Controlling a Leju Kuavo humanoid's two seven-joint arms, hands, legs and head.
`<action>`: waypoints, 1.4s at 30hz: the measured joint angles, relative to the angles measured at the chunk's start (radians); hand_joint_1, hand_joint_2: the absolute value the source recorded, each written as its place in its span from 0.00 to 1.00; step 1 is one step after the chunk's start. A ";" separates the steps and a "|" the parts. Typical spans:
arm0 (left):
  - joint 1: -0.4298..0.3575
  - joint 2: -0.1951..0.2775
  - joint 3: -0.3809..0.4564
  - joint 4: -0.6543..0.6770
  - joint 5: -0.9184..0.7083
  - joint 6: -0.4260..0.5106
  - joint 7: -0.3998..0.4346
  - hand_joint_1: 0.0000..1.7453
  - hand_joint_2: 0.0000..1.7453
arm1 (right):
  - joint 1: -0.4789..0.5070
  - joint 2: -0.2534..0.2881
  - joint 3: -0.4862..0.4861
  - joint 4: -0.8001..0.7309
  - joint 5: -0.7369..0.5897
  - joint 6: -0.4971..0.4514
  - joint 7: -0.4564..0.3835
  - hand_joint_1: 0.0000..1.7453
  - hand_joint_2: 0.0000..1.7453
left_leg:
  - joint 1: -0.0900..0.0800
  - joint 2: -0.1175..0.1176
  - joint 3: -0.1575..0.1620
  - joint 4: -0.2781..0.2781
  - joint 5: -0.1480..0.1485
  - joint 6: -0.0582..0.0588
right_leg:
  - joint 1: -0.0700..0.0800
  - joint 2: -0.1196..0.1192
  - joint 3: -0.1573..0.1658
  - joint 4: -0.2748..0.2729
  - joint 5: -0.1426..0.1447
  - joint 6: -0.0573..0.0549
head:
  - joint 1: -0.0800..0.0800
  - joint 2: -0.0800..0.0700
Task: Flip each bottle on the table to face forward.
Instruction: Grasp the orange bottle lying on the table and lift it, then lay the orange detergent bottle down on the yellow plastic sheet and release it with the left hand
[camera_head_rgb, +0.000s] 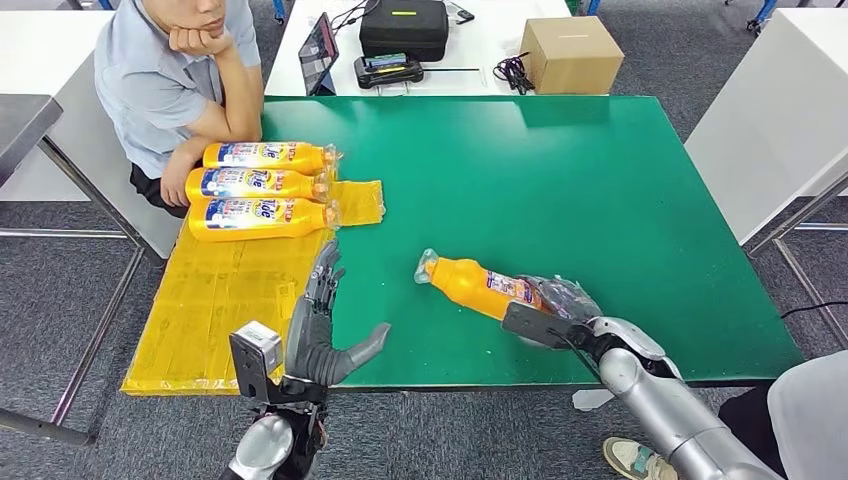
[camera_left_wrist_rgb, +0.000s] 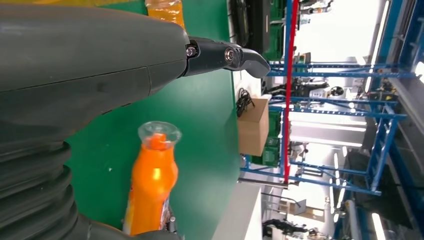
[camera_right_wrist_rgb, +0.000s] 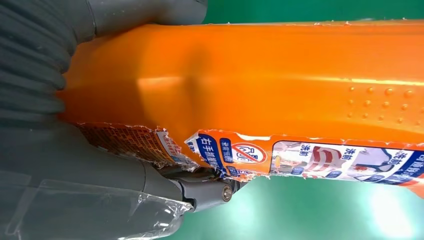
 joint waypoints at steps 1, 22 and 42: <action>0.000 0.000 0.000 0.000 0.011 0.002 -0.005 0.00 1.00 | 0.009 0.009 -0.012 -0.004 -0.029 0.001 -0.024 1.00 1.00 | 0.000 0.000 0.000 0.000 0.000 0.000 | 0.000 0.000 0.000 0.000 0.000 0.000 | 0.000 0.000; -0.034 -0.043 -0.037 0.249 0.497 -0.282 0.131 0.00 1.00 | 0.012 0.240 -0.082 -0.147 -0.321 0.101 -0.112 1.00 1.00 | 0.000 -0.001 -0.003 0.000 0.000 0.000 | 0.000 0.000 -0.002 0.000 0.000 0.000 | 0.000 0.000; -0.093 -0.046 -0.058 0.279 0.359 -0.220 -0.028 0.00 1.00 | -0.024 0.284 0.075 -0.049 -0.323 0.144 -0.148 1.00 1.00 | 0.000 -0.001 -0.004 0.000 0.000 0.000 | 0.000 0.000 -0.003 0.000 0.000 0.000 | 0.000 0.000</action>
